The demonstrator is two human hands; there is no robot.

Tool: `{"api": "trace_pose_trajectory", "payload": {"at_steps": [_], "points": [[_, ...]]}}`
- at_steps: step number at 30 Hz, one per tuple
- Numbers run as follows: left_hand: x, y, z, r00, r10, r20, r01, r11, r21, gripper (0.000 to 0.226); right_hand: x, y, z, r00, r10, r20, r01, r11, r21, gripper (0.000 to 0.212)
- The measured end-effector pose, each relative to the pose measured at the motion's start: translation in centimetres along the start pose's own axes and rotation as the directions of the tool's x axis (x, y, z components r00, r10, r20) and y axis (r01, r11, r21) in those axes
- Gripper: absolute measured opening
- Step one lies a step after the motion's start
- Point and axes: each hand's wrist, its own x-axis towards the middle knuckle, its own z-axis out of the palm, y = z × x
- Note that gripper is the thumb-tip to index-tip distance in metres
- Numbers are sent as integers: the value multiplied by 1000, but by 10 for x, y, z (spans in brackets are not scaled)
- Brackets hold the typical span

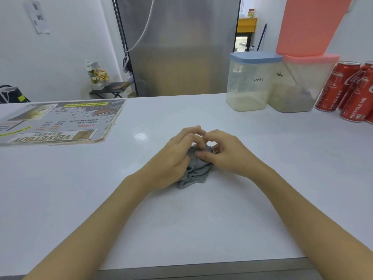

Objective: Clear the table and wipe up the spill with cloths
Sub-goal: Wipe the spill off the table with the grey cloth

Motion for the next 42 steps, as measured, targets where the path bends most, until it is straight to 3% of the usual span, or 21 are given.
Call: {"api": "trace_pose_trajectory", "payload": {"at_steps": [2,3,6,11,15,20,22,24,26,28,31,33,38,42], "points": [[-1,-1,3,997,-19,78,22,999,-36,34,-6,-1,-12,990,88,114,-115,959,258,13],[-1,-2,3,994,16,112,-18,1000,17,42,-8,-1,-19,985,115,132,-155,923,352,16],[5,-9,4,982,-26,188,-1,990,144,66,-6,3,-30,965,250,-79,-176,840,513,21],[21,-2,25,976,-210,50,200,967,157,62,3,6,-28,887,370,-277,-197,845,497,19],[35,21,52,979,-202,40,192,966,175,56,5,10,-32,789,427,-441,-177,846,503,22],[19,36,55,993,-82,87,70,988,134,40,2,16,-33,779,446,-441,-204,846,493,23],[9,32,48,992,-96,76,86,988,131,43,1,17,-32,786,436,-439,-207,854,477,24],[10,26,37,984,-175,-24,176,983,43,43,2,17,-32,790,424,-442,-203,862,465,25],[20,16,20,918,-362,-160,328,922,-205,38,2,18,-31,792,427,-436,-202,857,473,24],[33,-4,2,802,-530,-276,417,827,-376,33,2,19,-30,794,430,-430,-202,853,481,24],[51,-39,-8,658,-654,-374,540,756,-370,36,4,22,-28,795,434,-423,-214,854,474,25],[63,-55,1,639,-652,-408,590,756,-284,39,5,25,-26,793,448,-413,-242,854,462,27],[110,-64,27,793,-555,-252,547,830,-105,41,8,33,-27,755,470,-457,-296,866,402,25],[131,-51,50,942,-334,-33,336,941,35,43,6,31,-35,700,446,-558,-273,888,369,28]]}}
